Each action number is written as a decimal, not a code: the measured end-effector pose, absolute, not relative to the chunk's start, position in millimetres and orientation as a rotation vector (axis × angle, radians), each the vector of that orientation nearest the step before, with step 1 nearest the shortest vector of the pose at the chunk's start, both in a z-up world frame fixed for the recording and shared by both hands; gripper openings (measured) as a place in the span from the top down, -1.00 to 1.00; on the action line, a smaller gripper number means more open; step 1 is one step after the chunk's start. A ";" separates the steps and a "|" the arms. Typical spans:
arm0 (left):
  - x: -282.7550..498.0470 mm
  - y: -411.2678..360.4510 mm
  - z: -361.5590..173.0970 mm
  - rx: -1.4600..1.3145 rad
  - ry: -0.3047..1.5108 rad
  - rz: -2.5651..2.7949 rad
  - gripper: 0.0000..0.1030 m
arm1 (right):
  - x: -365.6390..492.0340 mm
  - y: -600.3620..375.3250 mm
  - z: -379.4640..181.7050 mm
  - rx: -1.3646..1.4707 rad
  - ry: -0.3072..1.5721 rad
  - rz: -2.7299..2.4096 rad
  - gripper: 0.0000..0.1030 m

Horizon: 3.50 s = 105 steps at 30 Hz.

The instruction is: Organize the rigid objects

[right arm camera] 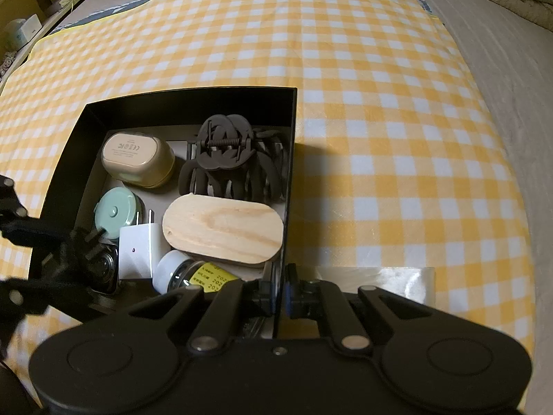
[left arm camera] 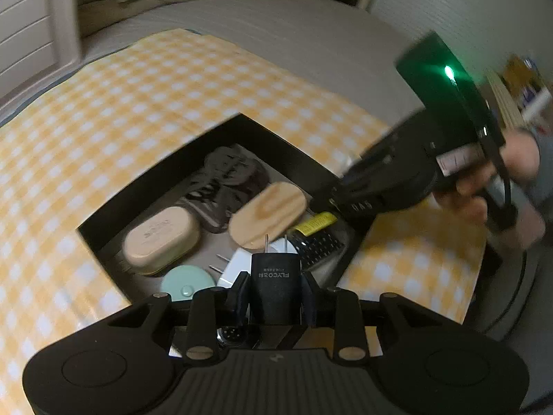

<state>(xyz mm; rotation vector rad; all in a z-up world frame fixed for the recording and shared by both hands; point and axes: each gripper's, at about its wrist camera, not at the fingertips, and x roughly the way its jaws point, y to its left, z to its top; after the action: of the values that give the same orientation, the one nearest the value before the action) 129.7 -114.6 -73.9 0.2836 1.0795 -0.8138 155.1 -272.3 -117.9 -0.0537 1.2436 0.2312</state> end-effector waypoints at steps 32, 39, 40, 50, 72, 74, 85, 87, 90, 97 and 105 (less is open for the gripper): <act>143.3 -114.9 -79.9 0.173 1.145 -0.787 0.07 | 155.6 -270.4 -120.8 -0.054 1.245 0.233 0.89; 132.3 -113.7 -64.9 0.180 1.105 -0.737 -0.14 | 155.8 -270.2 -120.7 -0.055 1.245 0.232 0.89; 131.1 -113.1 -63.1 0.180 1.098 -0.723 -0.19 | 155.8 -270.2 -120.7 -0.056 1.244 0.232 0.89; 121.1 -100.0 -47.8 0.124 1.064 -0.574 -0.92 | 156.1 -270.1 -120.8 -0.057 1.245 0.233 0.89; 105.8 -52.6 -19.6 -0.073 0.989 -0.247 -1.00 | 154.0 -271.9 -104.3 -0.049 1.222 0.234 0.87; 102.7 -48.1 -15.7 -0.080 0.979 -0.229 -1.00 | 148.9 -277.0 -87.4 -0.028 1.194 0.236 0.86; 69.2 -33.0 13.6 -0.109 0.882 -0.166 -1.00 | 98.0 -288.9 7.3 -0.013 0.929 0.263 0.72; 60.5 -33.3 19.3 -0.108 0.860 -0.166 -1.00 | 84.9 -286.3 24.3 -0.021 0.880 0.268 0.60; 46.7 -35.9 25.8 -0.109 0.836 -0.162 -1.00 | 67.1 -283.3 38.6 -0.031 0.828 0.264 0.36; 12.8 -47.7 28.0 -0.038 0.794 -0.123 -1.00 | 20.9 -283.2 45.7 -0.028 0.770 0.224 -0.15; -12.5 -47.5 18.9 -0.029 0.790 -0.085 -1.00 | -15.3 -277.6 34.9 -0.023 0.733 0.186 -0.57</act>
<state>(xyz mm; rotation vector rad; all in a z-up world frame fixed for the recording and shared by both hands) -12.5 -47.5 18.9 -0.0293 0.7897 -0.0847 -15.3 -277.6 34.9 -0.0229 0.7331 0.1855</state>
